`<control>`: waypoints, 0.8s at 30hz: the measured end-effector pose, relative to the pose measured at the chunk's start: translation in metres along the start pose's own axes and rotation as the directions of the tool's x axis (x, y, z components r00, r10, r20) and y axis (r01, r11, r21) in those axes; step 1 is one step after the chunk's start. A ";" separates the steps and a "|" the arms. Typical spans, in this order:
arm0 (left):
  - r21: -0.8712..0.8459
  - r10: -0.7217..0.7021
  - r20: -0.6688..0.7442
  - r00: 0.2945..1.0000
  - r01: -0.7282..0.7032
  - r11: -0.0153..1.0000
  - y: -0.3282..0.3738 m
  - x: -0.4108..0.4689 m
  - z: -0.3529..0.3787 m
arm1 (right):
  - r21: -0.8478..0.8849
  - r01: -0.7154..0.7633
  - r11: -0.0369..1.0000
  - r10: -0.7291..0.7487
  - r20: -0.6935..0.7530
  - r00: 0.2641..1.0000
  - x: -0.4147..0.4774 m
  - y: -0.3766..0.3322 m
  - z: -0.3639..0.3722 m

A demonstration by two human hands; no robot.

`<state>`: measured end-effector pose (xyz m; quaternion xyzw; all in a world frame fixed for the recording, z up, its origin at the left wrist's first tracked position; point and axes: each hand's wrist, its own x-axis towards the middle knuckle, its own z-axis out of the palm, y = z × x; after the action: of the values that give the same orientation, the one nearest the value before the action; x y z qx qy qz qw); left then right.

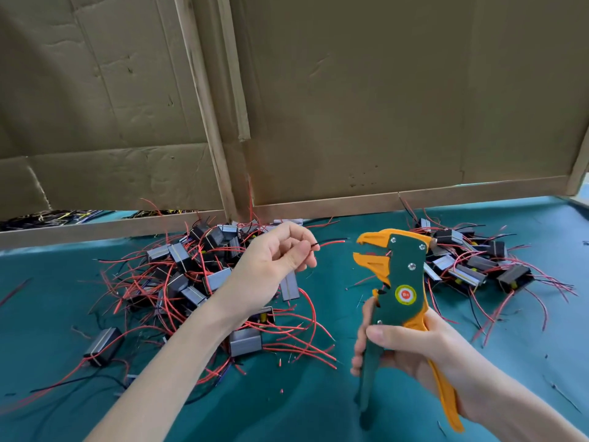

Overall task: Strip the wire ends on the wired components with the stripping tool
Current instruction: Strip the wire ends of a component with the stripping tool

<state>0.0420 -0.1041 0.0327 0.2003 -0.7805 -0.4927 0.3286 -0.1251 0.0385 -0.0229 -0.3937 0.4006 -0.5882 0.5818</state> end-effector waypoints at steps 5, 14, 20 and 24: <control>-0.007 0.025 0.056 0.998 -0.025 1.000 0.006 -0.003 0.007 | -0.048 -0.019 0.999 0.022 0.074 0.997 -0.003 0.002 0.004; -0.108 0.034 -0.023 0.999 -0.036 0.994 0.006 -0.004 0.015 | 0.017 -0.045 0.999 0.043 0.074 0.996 -0.008 -0.002 0.008; -0.136 0.005 -0.028 1.000 -0.009 0.991 0.009 -0.005 0.020 | -0.023 -0.005 1.000 0.007 0.116 0.993 -0.008 -0.004 0.009; -0.128 -0.005 -0.024 1.000 0.002 0.992 0.011 -0.006 0.021 | -0.026 0.003 1.000 -0.001 0.111 0.994 -0.008 -0.004 0.006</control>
<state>0.0314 -0.0828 0.0345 0.1859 -0.7428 -0.5400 0.3494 -0.1206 0.0466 -0.0166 -0.4338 0.3749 -0.5608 0.5974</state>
